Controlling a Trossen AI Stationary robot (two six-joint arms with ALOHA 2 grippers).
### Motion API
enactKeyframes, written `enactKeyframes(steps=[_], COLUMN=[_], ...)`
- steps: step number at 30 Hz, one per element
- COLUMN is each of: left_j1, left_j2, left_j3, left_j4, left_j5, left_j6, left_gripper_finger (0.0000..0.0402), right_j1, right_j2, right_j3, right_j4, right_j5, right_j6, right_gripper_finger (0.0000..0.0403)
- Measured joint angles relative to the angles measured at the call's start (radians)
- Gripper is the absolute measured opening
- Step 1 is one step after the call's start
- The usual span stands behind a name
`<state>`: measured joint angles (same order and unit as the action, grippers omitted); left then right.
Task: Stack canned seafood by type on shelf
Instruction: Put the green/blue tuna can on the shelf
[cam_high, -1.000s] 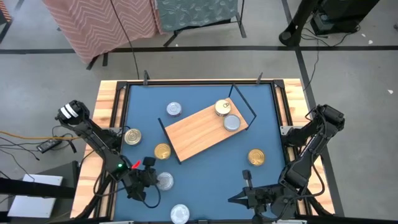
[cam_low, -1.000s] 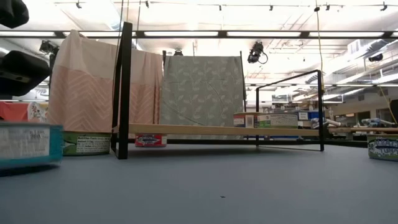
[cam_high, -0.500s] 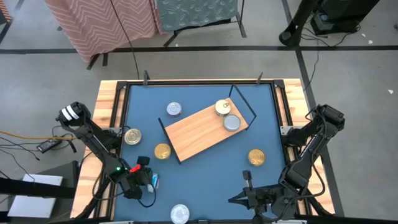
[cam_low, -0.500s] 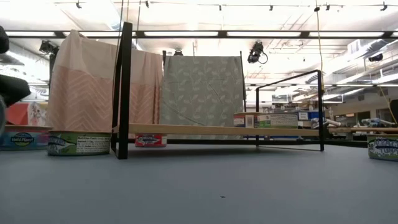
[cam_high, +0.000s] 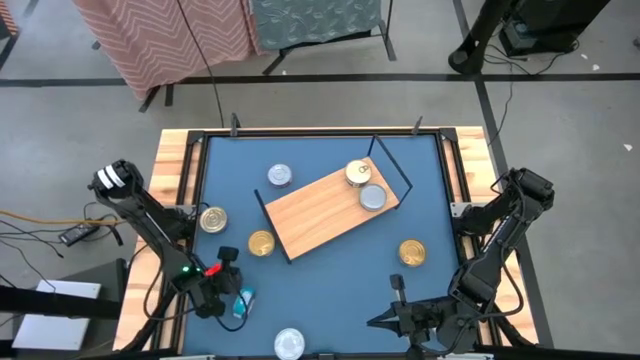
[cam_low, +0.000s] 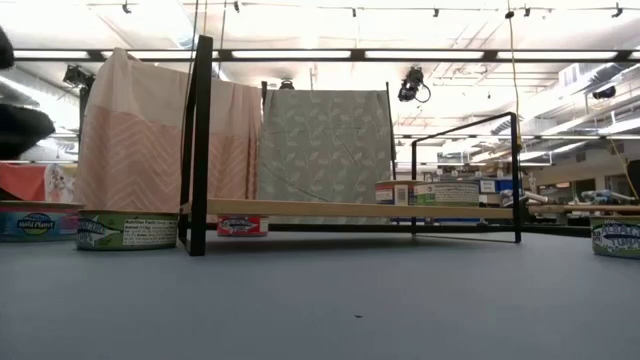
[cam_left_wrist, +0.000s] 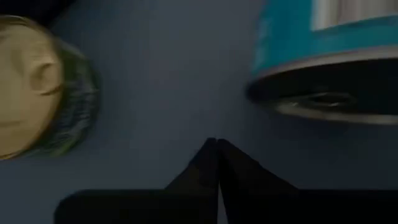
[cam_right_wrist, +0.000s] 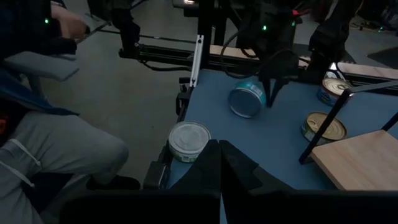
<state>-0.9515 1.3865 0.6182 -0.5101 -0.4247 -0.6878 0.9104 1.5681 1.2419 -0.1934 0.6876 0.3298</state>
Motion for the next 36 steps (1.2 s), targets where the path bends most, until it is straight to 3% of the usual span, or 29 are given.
enactKeyframes(steps=[8, 14, 20, 26, 31, 36], left_j1=[0.000, 0.000, 0.000, 0.001, 0.035, 0.049], left_j2=[-0.109, -0.188, -0.203, -0.202, -0.202, -0.202], left_j3=[0.075, 0.215, 0.313, 0.314, 0.315, 0.315], left_j4=[-0.111, -0.225, -0.064, 0.193, 0.331, 0.350], left_j5=[-0.008, 0.012, 0.101, 0.157, 0.125, 0.089], left_j6=[0.004, 0.007, 0.091, 0.371, 0.632, 0.625], left_gripper_finger=[0.0064, 0.0114, 0.0139, 0.0140, 0.0140, 0.0140], right_j1=[0.000, -0.002, -0.006, -0.030, -0.049, -0.057], right_j2=[0.000, 0.000, 0.000, 0.000, 0.000, 0.000], right_j3=[0.000, 0.000, 0.000, 0.000, 0.000, 0.000], right_j4=[0.000, -0.001, -0.001, -0.002, -0.002, -0.002], right_j5=[0.000, 0.000, 0.001, 0.001, 0.000, -0.002], right_j6=[0.000, 0.000, 0.003, 0.007, 0.011, 0.011], right_gripper_finger=[0.0005, 0.0005, 0.0005, 0.0005, 0.0006, 0.0009])
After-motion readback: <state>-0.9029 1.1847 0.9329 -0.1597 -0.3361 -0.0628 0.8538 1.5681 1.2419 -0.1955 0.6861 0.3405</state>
